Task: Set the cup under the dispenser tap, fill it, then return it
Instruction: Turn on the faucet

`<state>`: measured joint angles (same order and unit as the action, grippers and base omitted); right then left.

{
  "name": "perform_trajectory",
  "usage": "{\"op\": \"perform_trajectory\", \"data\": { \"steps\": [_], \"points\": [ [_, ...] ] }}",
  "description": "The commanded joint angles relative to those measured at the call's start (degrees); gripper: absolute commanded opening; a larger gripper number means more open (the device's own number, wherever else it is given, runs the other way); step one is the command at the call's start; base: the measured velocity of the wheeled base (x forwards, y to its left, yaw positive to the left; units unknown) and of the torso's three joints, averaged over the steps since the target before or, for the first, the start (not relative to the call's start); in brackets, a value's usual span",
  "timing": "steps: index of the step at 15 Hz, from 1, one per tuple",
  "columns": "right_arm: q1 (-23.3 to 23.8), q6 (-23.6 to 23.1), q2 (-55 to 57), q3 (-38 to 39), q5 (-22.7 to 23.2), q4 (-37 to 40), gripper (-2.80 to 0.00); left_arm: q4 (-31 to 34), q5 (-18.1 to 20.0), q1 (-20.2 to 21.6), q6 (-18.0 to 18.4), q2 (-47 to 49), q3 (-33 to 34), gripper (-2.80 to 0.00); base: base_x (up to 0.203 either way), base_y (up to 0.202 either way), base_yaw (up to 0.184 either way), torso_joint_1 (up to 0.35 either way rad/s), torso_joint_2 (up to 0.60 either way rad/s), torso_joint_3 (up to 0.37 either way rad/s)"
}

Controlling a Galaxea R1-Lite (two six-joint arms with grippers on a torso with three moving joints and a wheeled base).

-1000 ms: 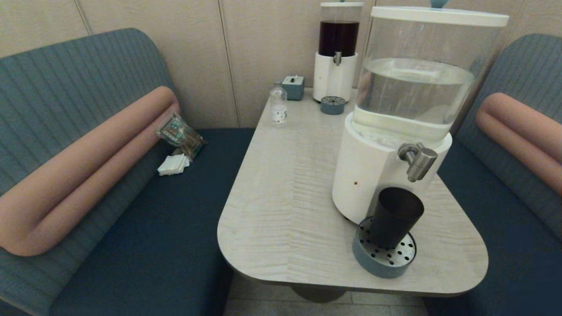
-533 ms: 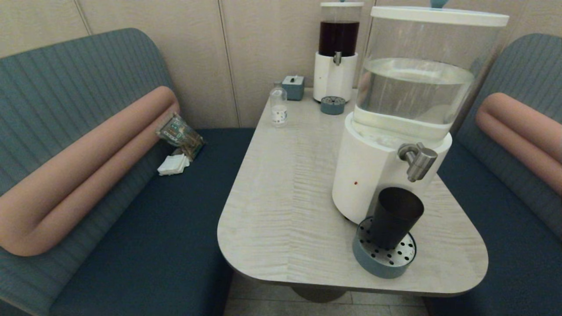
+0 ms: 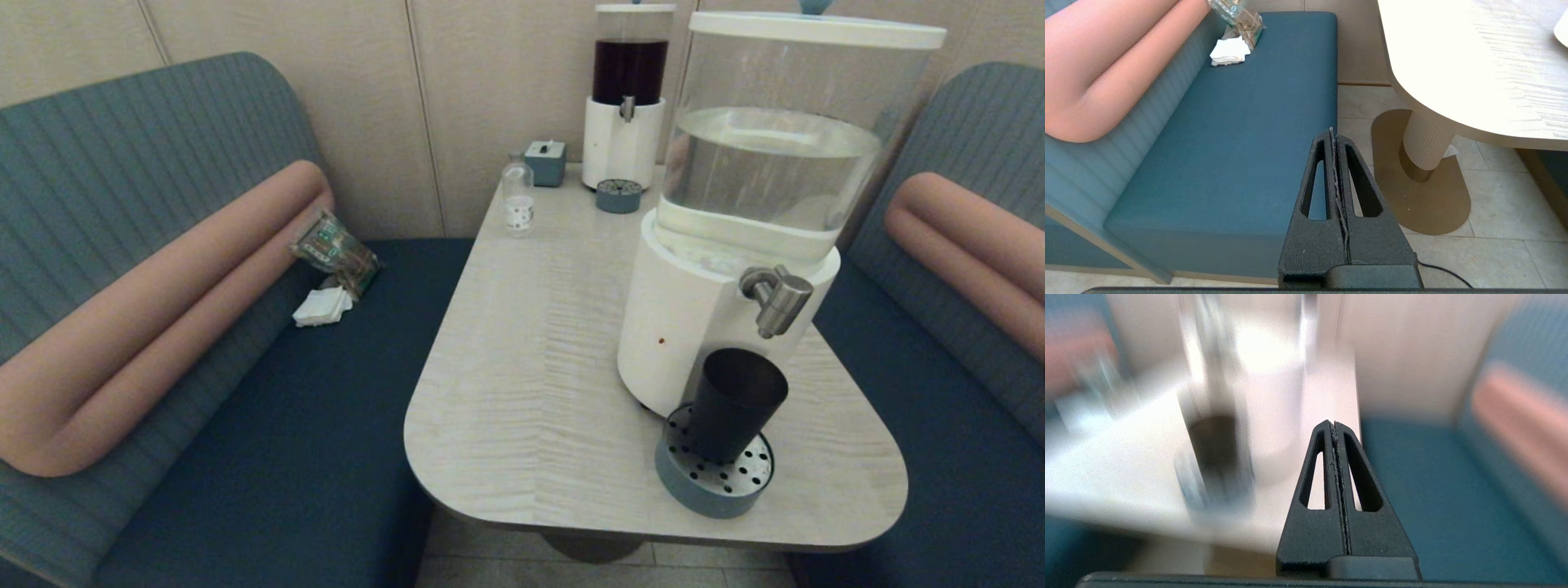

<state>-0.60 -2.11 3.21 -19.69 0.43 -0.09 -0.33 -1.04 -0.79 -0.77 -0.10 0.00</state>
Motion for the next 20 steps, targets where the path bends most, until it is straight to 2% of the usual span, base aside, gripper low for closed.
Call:
{"op": "perform_trajectory", "data": {
  "steps": [1, 4, 7, 11, 13, 15, 17, 20],
  "points": [
    [0.49, 1.84, 10.63, -18.40, 2.21, 2.13, -2.80, -0.02, -0.02, 0.00, -0.02, 0.01, 0.09, -2.80, 0.000, 0.000, 0.000, 0.000, 0.00, 0.000],
    [1.08, 3.37, 28.53, -30.17, 5.36, 4.05, -2.80, -0.02, -0.02, 0.00, -0.02, 0.01, 0.09, -2.80, 0.000, 0.000, 0.000, 0.000, 0.00, 0.000],
    [1.07, 2.72, 43.58, -36.00, 6.31, 6.19, -2.80, -0.02, -0.02, 0.00, -0.02, 0.01, 0.09, -2.80, 0.000, 0.000, 0.000, 0.000, 0.00, 0.000],
    [-0.51, 2.75, 61.13, -48.55, 3.62, 20.75, -2.80, -0.02, -0.02, 0.00, -0.02, 0.01, 0.09, -2.80, 0.000, 0.000, 0.000, 0.000, 0.00, 0.000],
    [-5.92, 4.28, 65.90, -54.78, 2.93, 31.44, -2.80, -0.02, -0.02, 0.00, -0.02, 0.01, 0.09, -2.80, 0.000, 0.000, 0.000, 0.003, 0.00, 0.014],
    [-9.10, 6.94, 69.75, -58.55, 3.90, 37.43, -2.80, -0.02, -0.02, 0.00, -0.02, 0.01, 0.09, -2.80, 0.000, 0.000, 0.000, 0.000, 0.00, 0.000],
    [-9.54, 7.55, 72.64, -60.07, 7.18, 38.46, -2.80, -0.02, -0.02, 0.00, -0.02, 0.01, 0.09, -2.80, 0.000, 0.000, 0.000, 0.000, 0.00, 0.000],
    [-11.89, 8.33, 76.64, -60.93, 8.50, 38.08, -2.80, -0.02, -0.02, 0.00, -0.02, 0.01, 0.09, -2.80, 0.000, 0.000, 0.000, 0.000, 0.00, 0.000]
  ]
}}
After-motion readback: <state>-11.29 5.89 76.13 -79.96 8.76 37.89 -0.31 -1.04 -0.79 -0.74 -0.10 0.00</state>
